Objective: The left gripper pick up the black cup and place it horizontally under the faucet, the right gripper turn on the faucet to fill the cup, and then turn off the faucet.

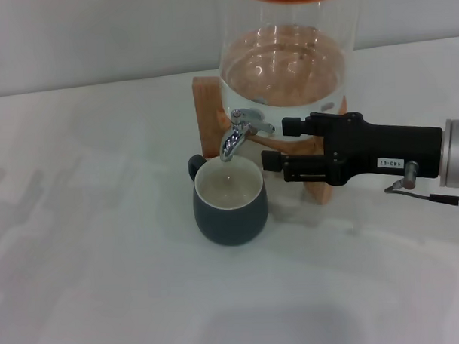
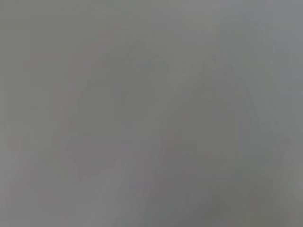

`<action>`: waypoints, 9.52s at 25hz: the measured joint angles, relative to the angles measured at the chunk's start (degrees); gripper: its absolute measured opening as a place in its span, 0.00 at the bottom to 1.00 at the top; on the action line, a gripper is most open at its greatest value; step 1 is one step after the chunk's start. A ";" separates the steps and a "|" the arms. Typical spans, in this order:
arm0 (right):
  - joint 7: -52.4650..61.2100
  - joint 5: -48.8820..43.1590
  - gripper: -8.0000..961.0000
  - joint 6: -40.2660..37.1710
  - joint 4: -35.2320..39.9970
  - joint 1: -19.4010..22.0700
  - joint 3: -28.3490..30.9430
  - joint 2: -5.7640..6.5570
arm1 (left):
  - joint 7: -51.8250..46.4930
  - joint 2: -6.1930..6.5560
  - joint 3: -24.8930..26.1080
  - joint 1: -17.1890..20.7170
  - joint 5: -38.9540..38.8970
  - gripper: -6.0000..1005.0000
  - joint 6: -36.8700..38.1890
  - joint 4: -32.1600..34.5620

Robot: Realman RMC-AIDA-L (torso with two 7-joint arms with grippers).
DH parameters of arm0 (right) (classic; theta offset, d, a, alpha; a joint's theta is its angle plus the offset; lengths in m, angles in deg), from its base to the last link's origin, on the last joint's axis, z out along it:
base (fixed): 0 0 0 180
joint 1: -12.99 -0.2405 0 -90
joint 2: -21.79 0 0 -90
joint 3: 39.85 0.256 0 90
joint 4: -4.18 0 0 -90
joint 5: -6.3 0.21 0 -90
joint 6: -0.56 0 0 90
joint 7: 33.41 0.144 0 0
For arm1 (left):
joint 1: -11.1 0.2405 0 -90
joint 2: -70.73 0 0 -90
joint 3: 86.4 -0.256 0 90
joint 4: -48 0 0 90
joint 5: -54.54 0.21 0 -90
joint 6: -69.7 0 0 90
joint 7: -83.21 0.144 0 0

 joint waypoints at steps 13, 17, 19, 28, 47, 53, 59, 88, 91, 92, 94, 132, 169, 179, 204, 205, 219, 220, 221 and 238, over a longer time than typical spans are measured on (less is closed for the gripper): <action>1.33 -0.39 0.84 -2.56 1.34 -1.33 -2.38 0.00 | 0.00 0.00 0.82 0.77 -0.01 0.76 -0.09 0.00; 1.33 -0.41 0.84 -2.31 1.39 -1.38 -2.81 -0.01 | 0.00 0.12 0.81 0.81 -0.01 0.76 0.09 0.01; 1.33 -0.41 0.84 -2.15 1.42 -1.37 -3.03 -0.01 | 0.00 0.14 0.81 0.82 -0.01 0.76 0.20 0.03; 1.34 -0.38 0.84 0.61 1.47 -1.20 -3.28 0.00 | 0.00 0.18 0.78 0.74 0.00 0.76 0.17 0.09; 0.75 0.12 0.84 11.17 0.70 -0.59 3.63 0.09 | -0.02 0.27 0.59 0.63 0.26 0.76 0.39 1.50; 0.08 0.12 0.84 11.49 -0.38 -0.81 3.71 0.06 | -2.18 -0.11 0.34 1.15 0.53 0.76 -1.13 4.22; -0.69 0.63 0.84 11.12 -2.34 -1.27 4.59 -0.01 | 2.36 -0.23 0.24 1.92 0.76 0.76 -5.87 4.31; -1.54 2.52 0.84 11.48 -3.72 -2.01 2.18 -0.05 | 7.71 -0.29 0.62 2.66 -0.71 0.80 -10.76 3.86; -1.66 2.57 0.84 11.41 -3.72 -2.03 2.07 -0.07 | 7.93 -0.33 0.65 2.71 -0.72 0.84 -11.06 3.81; -1.67 2.57 0.84 11.40 -3.72 -2.04 1.90 -0.07 | 7.85 -0.34 0.66 2.67 -0.74 0.85 -10.89 3.79; -1.67 2.58 0.84 11.32 -3.72 -2.12 1.36 -0.12 | 7.75 -0.35 0.63 2.59 -0.78 0.85 -10.60 3.75; -2.69 4.73 0.84 0.48 -2.31 -2.23 -5.97 -0.18 | 7.47 -0.27 0.70 2.75 -0.79 0.88 -11.25 3.69; -4.21 6.87 0.84 -1.45 -2.58 -2.41 -8.03 -0.18 | 7.30 -0.35 0.47 2.92 -0.64 0.88 -11.21 3.69; -5.06 6.48 0.84 -2.94 -2.85 -2.31 -7.66 -0.18 | 6.42 -0.28 0.43 2.93 -0.33 0.88 -11.52 3.94; -6.06 7.60 0.84 5.00 -3.18 -1.33 -2.45 0.05 | 6.42 -0.17 0.52 2.77 -0.58 0.88 -11.58 3.96; -6.07 7.84 0.84 6.00 -3.08 -1.40 -2.34 0.02 | 6.42 -0.18 0.56 2.73 -0.59 0.88 -11.55 3.95; -7.52 3.09 0.84 13.29 -16.19 -1.97 21.99 0.37 | 6.76 -0.12 0.70 2.80 -0.61 0.88 -11.15 3.73; -7.58 2.91 0.84 14.68 -16.54 -1.86 23.53 0.37 | 6.76 -0.14 0.70 2.81 -0.63 0.88 -11.00 3.73; -7.60 2.69 0.84 15.97 -16.56 -1.71 24.73 0.33 | 6.74 -0.16 0.70 2.81 -0.65 0.88 -10.85 3.72; -18.62 -5.45 0.84 7.73 -16.54 -0.88 48.96 0.14 | 2.81 -0.03 0.30 2.77 0.98 0.88 -9.79 2.45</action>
